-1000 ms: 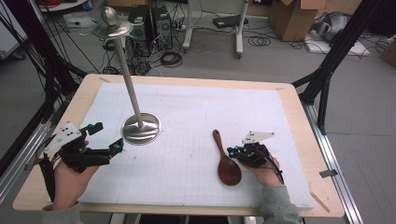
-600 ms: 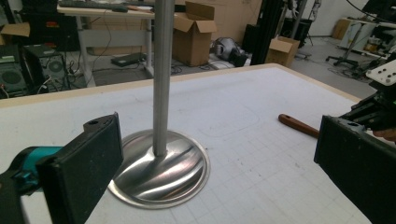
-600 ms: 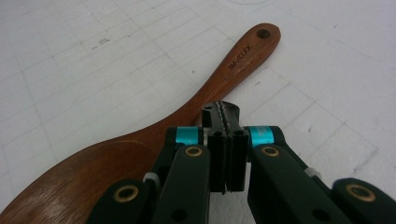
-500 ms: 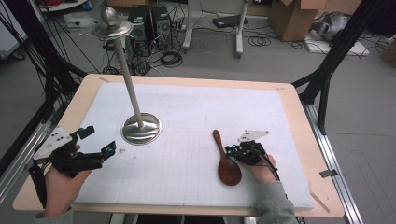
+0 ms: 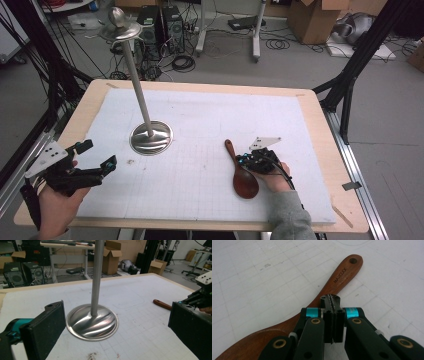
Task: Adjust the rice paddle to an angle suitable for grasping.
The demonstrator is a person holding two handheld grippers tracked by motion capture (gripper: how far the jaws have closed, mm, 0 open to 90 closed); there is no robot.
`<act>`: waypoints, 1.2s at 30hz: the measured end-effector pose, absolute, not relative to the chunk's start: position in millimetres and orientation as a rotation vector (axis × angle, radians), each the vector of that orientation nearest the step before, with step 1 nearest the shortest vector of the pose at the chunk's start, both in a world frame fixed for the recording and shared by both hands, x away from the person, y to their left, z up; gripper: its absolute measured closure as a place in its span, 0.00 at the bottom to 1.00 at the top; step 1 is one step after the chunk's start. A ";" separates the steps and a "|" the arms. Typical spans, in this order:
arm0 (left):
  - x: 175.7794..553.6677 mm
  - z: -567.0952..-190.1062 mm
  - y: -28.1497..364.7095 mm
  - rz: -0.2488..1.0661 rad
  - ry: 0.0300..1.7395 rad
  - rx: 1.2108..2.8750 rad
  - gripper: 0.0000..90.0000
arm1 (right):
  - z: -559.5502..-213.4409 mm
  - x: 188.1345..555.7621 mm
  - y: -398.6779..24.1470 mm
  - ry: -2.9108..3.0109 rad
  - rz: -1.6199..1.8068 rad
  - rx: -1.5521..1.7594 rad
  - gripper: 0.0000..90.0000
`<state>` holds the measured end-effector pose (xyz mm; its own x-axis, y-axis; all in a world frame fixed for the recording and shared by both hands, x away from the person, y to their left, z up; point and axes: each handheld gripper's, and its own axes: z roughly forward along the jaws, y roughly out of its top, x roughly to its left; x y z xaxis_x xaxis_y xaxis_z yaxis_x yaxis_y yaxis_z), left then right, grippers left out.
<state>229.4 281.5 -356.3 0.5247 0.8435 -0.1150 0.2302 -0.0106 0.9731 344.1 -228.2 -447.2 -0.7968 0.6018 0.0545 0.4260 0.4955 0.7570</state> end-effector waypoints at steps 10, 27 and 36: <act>222.8 -356.6 287.6 0.640 0.962 1.544 0.02 | -444.7 346.1 -212.8 2.569 1.170 0.833 1.00; 213.3 -357.4 296.1 0.655 0.986 1.534 0.02 | -438.8 345.9 -181.1 2.667 1.110 0.742 1.00; 210.6 -358.0 298.4 0.659 0.993 1.534 0.02 | -437.8 343.8 -168.3 2.708 1.111 0.682 1.00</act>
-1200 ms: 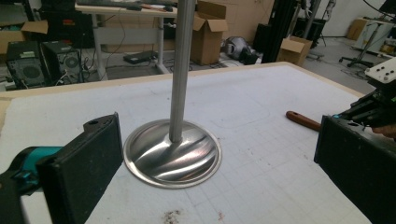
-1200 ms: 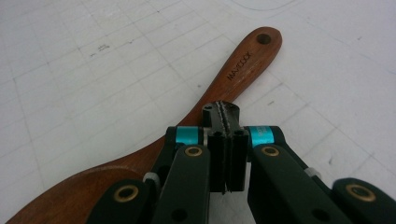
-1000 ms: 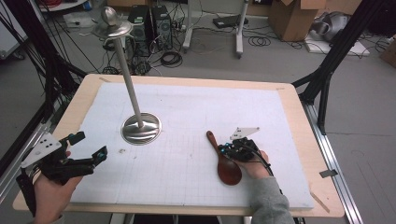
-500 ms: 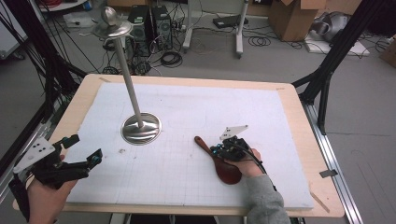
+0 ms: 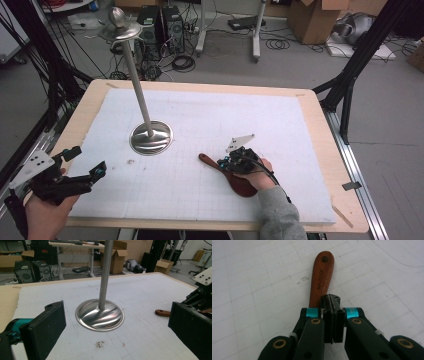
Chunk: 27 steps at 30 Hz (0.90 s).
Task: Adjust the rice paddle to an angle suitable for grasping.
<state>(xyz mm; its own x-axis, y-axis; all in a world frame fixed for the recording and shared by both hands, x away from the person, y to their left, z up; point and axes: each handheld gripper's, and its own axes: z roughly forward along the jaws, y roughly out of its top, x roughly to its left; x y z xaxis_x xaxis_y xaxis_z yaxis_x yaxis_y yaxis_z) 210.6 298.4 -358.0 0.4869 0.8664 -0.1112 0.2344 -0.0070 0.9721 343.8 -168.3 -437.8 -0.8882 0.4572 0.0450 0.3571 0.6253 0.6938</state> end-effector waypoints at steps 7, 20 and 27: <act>209.3 -357.8 299.8 0.663 0.997 1.531 0.02 | -436.8 340.3 -158.3 2.736 1.094 0.622 1.00; 212.8 -359.5 297.6 0.654 0.999 1.539 0.02 | -424.1 336.9 -162.8 2.676 1.142 0.640 0.93; 214.6 -358.6 295.6 0.651 0.990 1.541 0.02 | -413.3 333.5 -165.1 2.631 1.173 0.698 0.55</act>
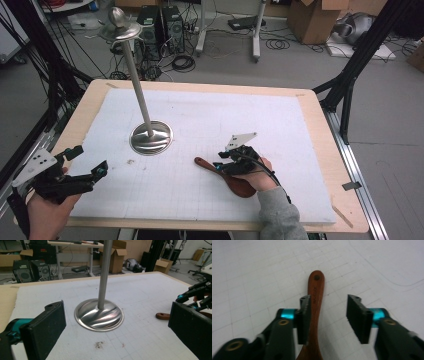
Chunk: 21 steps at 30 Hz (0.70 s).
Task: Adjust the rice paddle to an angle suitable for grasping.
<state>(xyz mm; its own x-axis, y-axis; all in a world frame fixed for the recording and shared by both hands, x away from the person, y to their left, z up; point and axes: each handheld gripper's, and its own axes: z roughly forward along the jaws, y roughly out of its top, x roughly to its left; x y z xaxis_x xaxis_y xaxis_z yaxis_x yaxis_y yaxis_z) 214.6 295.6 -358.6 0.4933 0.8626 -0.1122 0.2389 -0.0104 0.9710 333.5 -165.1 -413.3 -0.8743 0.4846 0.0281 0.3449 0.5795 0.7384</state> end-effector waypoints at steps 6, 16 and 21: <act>216.8 -358.3 294.5 0.648 0.987 1.540 0.02 | -406.8 332.0 -168.3 2.592 1.176 0.734 0.31; 224.9 -358.4 286.5 0.630 0.976 1.549 0.02 | -398.4 320.5 -166.0 2.639 1.162 0.666 0.12; 227.3 -358.1 283.8 0.626 0.967 1.555 0.02 | -398.5 317.8 -164.6 2.648 1.136 0.651 0.12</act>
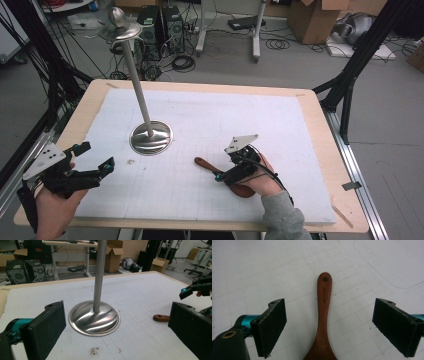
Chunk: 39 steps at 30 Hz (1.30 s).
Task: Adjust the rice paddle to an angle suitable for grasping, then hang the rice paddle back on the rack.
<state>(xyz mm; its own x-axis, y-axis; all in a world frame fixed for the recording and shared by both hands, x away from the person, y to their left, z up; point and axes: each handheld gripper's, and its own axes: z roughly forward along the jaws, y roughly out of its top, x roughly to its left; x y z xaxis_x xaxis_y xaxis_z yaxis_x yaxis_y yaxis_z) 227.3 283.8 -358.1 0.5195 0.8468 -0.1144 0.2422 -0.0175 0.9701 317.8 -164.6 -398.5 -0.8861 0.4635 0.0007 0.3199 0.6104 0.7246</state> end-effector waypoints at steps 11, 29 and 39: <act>228.5 -359.7 281.9 0.624 0.971 1.567 0.02 | -407.3 319.7 -156.9 2.683 1.034 0.661 0.15; 224.8 -360.5 286.0 0.631 0.981 1.561 0.02 | -423.1 326.8 -146.9 2.722 0.928 0.705 0.25; 224.1 -360.8 287.1 0.629 0.984 1.559 0.02 | -429.2 329.0 -144.4 2.774 0.893 0.709 0.41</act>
<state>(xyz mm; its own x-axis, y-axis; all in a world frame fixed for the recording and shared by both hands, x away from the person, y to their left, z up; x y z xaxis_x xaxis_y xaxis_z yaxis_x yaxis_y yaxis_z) 224.1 287.1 -360.8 0.5078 0.8536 -0.1160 0.2529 -0.0191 0.9673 329.0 -144.4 -429.2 -0.8788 0.4771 0.0089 0.3926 0.7124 0.5817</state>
